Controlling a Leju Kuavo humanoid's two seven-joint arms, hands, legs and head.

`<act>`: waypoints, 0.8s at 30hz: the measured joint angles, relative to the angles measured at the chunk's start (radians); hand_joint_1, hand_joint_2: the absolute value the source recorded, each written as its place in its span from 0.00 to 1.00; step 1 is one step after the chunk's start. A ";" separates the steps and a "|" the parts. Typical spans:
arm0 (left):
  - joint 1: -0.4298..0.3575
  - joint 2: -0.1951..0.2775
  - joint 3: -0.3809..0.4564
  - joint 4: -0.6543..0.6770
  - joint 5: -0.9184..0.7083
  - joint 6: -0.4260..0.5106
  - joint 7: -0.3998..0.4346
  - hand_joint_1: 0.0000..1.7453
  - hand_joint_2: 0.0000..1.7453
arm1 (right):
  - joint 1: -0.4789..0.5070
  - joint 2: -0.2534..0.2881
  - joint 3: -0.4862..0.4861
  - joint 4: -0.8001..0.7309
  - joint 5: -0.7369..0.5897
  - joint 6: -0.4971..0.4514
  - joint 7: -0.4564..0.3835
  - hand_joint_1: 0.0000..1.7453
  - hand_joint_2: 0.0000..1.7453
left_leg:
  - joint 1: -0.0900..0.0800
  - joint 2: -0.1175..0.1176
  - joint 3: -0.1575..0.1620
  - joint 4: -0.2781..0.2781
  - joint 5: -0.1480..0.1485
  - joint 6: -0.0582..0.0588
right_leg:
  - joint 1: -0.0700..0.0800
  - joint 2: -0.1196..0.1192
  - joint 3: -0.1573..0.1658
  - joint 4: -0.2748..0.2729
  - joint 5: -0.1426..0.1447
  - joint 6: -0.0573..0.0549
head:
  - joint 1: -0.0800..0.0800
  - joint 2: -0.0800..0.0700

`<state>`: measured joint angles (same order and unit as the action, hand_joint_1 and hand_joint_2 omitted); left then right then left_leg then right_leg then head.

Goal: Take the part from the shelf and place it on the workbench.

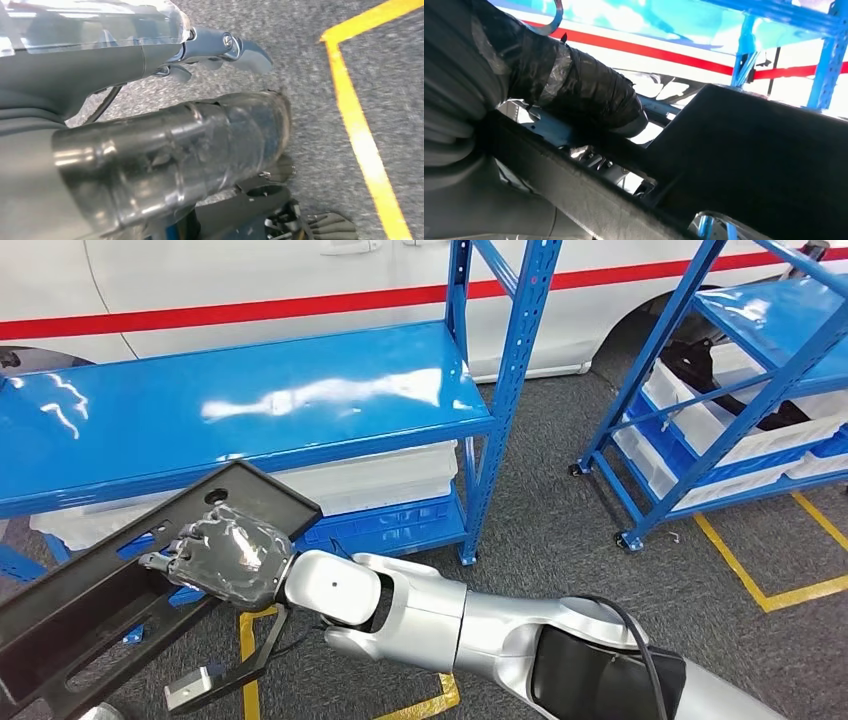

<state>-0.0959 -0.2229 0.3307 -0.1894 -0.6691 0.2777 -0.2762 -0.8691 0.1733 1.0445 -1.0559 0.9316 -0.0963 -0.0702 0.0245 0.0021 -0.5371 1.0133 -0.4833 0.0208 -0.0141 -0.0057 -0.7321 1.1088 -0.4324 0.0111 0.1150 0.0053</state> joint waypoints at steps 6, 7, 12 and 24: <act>0.000 0.000 0.000 0.000 -0.003 0.002 0.000 0.00 0.00 | 0.002 -0.005 0.000 0.000 0.000 -0.001 0.000 1.00 1.00 | -0.010 0.003 -0.099 0.008 0.074 0.006 | 0.002 0.003 0.035 0.185 -0.083 -0.003 | 0.000 0.000; 0.000 0.000 0.000 0.000 -0.003 0.002 0.000 0.00 0.00 | 0.002 -0.005 0.000 0.000 0.000 -0.001 0.000 1.00 1.00 | -0.011 0.003 -0.111 0.010 0.084 0.004 | 0.004 0.004 0.088 0.127 -0.068 -0.011 | 0.000 0.000; -0.002 -0.004 0.000 0.000 -0.003 0.003 -0.018 0.00 0.50 | -0.001 -0.004 -0.001 -0.003 0.000 -0.003 0.000 1.00 1.00 | -0.009 0.003 -0.129 0.000 0.127 -0.025 | 0.020 0.005 0.228 -0.092 -0.093 -0.039 | 0.000 0.000; 0.000 -0.001 0.001 0.000 -0.016 0.030 -0.028 0.00 1.00 | 0.008 -0.004 -0.001 -0.001 0.005 -0.015 0.000 1.00 1.00 | 0.001 0.001 -0.027 0.046 0.011 -0.058 | 0.008 -0.006 0.121 -0.075 -0.006 -0.042 | -0.001 0.000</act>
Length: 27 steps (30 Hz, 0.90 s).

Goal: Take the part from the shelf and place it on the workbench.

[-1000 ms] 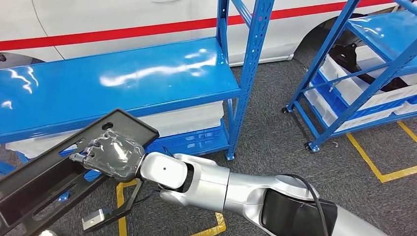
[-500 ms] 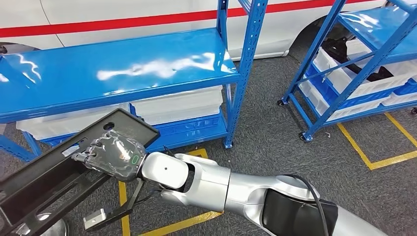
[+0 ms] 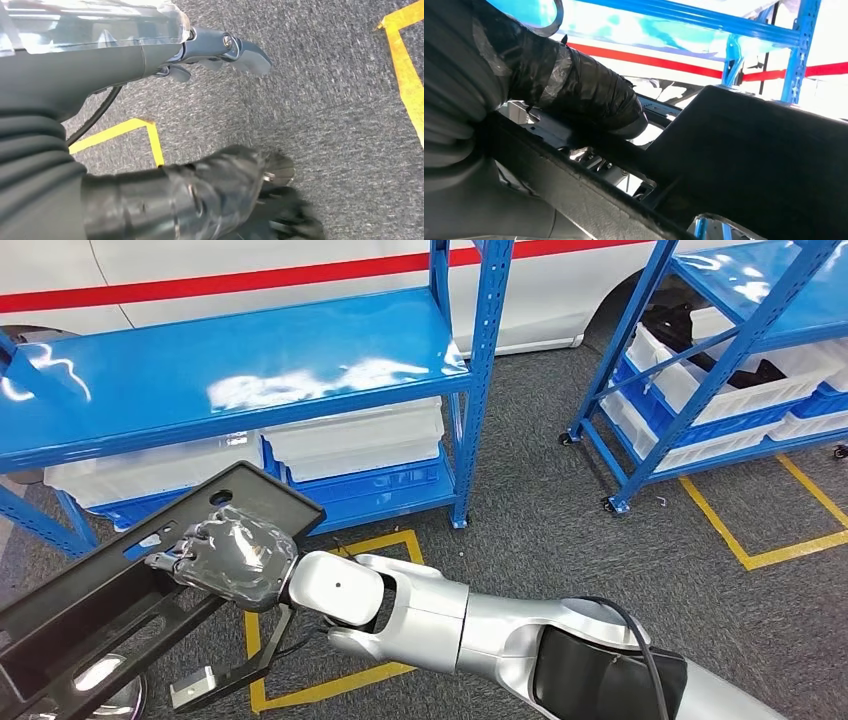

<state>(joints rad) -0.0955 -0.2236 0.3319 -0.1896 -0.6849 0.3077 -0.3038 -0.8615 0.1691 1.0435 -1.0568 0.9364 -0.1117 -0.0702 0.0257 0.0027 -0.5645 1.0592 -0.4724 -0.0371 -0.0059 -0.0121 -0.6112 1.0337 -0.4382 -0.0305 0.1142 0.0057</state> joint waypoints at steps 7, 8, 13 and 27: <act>0.001 0.000 0.000 0.000 -0.001 0.000 -0.001 0.00 1.00 | 0.000 -0.001 0.000 -0.001 0.003 -0.008 -0.002 1.00 1.00 | -0.007 -0.002 0.016 -0.053 0.002 0.027 | 0.009 0.000 -0.011 0.001 0.017 -0.051 | 0.001 0.000; 0.001 0.000 0.000 0.000 -0.002 0.000 -0.001 0.00 1.00 | 0.000 -0.002 0.000 -0.001 0.007 -0.012 -0.002 1.00 1.00 | -0.008 -0.002 0.015 -0.053 0.004 0.030 | 0.008 0.000 -0.012 0.000 0.021 -0.051 | 0.001 0.000; 0.001 0.000 0.000 0.000 -0.007 0.000 -0.001 0.00 1.00 | 0.000 -0.004 0.000 -0.003 0.028 -0.039 -0.005 1.00 1.00 | -0.011 0.000 0.003 -0.052 0.013 0.041 | 0.006 0.001 -0.018 -0.012 0.040 -0.023 | 0.001 0.000; -0.001 0.000 0.000 0.000 -0.026 0.021 0.000 0.00 1.00 | 0.000 -0.005 0.002 -0.008 0.062 -0.038 -0.009 1.00 1.00 | -0.012 0.001 -0.004 -0.051 0.015 0.040 | 0.005 0.001 -0.026 -0.012 0.043 0.012 | 0.001 0.000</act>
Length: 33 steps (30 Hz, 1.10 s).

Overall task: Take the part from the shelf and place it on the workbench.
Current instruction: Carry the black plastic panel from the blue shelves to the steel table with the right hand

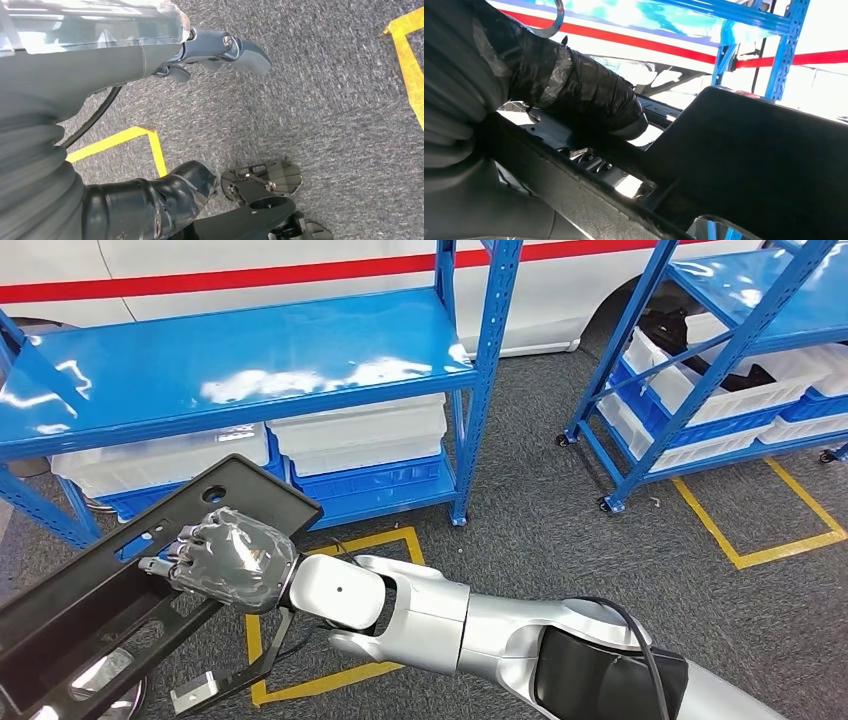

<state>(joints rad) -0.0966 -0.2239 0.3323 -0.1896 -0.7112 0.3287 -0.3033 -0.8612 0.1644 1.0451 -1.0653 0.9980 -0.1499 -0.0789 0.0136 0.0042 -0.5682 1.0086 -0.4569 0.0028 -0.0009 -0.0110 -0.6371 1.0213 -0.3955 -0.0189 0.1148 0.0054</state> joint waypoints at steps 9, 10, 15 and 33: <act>-0.001 0.000 0.000 0.000 -0.005 0.005 -0.002 0.00 1.00 | 0.000 -0.001 0.000 0.000 0.009 0.000 0.003 1.00 1.00 | 0.000 0.000 -0.004 -0.001 0.003 -0.004 | 0.000 0.000 -0.008 0.004 0.000 0.000 | 0.000 0.000; -0.001 0.000 0.000 0.000 -0.006 0.005 -0.002 0.00 1.00 | 0.000 -0.002 0.000 0.000 0.009 0.000 0.004 1.00 1.00 | 0.000 0.000 -0.005 -0.001 0.003 -0.005 | 0.000 0.000 -0.008 0.004 0.000 0.000 | 0.000 0.000; -0.001 0.000 0.000 0.000 -0.009 0.006 -0.003 0.00 1.00 | 0.000 -0.010 0.000 0.000 0.009 0.000 0.007 1.00 1.00 | 0.001 0.000 -0.005 -0.001 0.004 -0.007 | 0.000 0.000 -0.008 0.005 0.000 0.000 | 0.000 0.000; -0.003 -0.003 0.000 0.000 -0.010 0.010 -0.003 0.00 1.00 | 0.013 -0.026 -0.004 -0.007 -0.010 -0.001 0.015 1.00 1.00 | 0.021 0.055 0.001 -0.021 0.023 0.007 | -0.028 -0.001 -0.071 0.194 -0.087 0.044 | 0.000 0.000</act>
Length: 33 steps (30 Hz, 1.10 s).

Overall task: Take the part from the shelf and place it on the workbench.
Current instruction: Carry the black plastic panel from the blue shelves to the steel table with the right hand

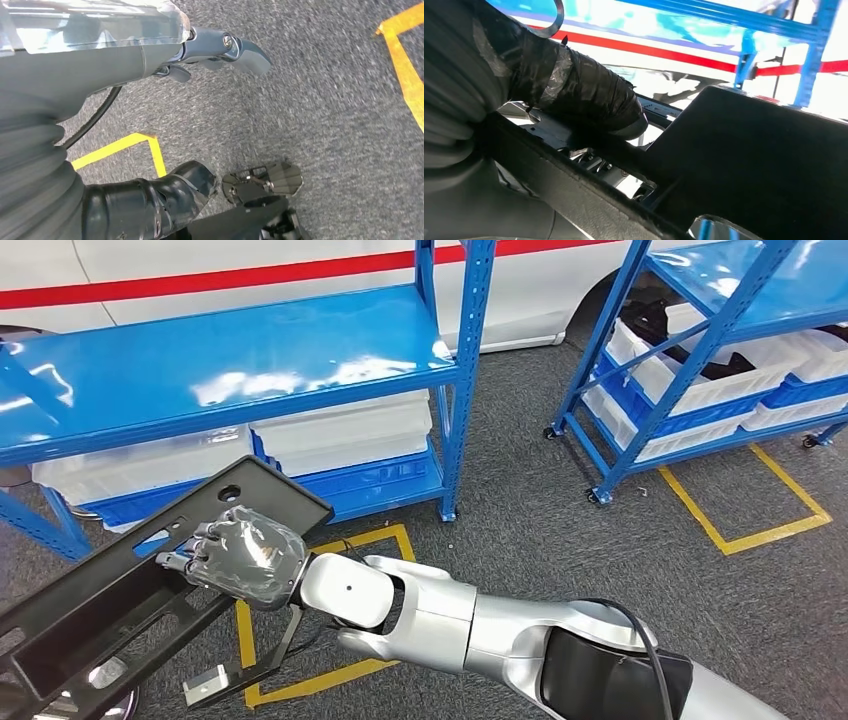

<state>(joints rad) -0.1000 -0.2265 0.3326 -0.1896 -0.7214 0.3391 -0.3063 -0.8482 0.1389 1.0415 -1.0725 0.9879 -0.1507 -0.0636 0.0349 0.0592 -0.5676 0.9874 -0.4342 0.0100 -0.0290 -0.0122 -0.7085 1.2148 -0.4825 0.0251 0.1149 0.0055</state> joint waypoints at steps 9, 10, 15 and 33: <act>-0.005 -0.001 0.000 0.000 -0.001 0.001 -0.001 0.00 1.00 | -0.003 -0.002 -0.004 -0.001 0.000 0.000 0.001 1.00 1.00 | 0.006 -0.007 -0.028 0.092 -0.077 -0.055 | 0.008 0.005 0.070 -0.159 0.047 -0.048 | -0.001 0.000; -0.004 -0.001 0.000 0.000 -0.001 0.002 -0.001 0.00 1.00 | -0.003 -0.001 -0.004 -0.001 0.000 0.000 0.001 1.00 1.00 | 0.005 -0.030 -0.053 0.153 -0.113 -0.053 | 0.009 0.013 0.069 -0.159 0.049 -0.053 | 0.000 0.000; 0.000 -0.001 0.001 0.000 -0.001 0.002 -0.002 0.00 1.00 | 0.004 -0.001 -0.004 -0.001 0.002 -0.001 0.003 1.00 1.00 | -0.006 -0.059 -0.103 0.263 -0.124 -0.032 | 0.025 0.072 0.065 -0.159 0.054 -0.063 | 0.000 0.000; -0.002 -0.004 0.002 0.000 -0.003 0.003 -0.005 0.00 1.00 | 0.002 -0.003 -0.005 -0.002 0.003 -0.004 0.004 1.00 1.00 | -0.019 0.027 0.006 0.026 -0.035 0.002 | 0.034 -0.039 0.072 -0.134 0.038 -0.028 | 0.002 0.000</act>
<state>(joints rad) -0.1025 -0.2301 0.3346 -0.1896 -0.7247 0.3423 -0.3118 -0.8463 0.1362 1.0366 -1.0740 0.9908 -0.1543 -0.0597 0.0158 0.0864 -0.5620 1.0135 -0.4689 0.0121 0.0054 -0.0510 -0.6367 1.0805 -0.4449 -0.0032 0.1169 0.0057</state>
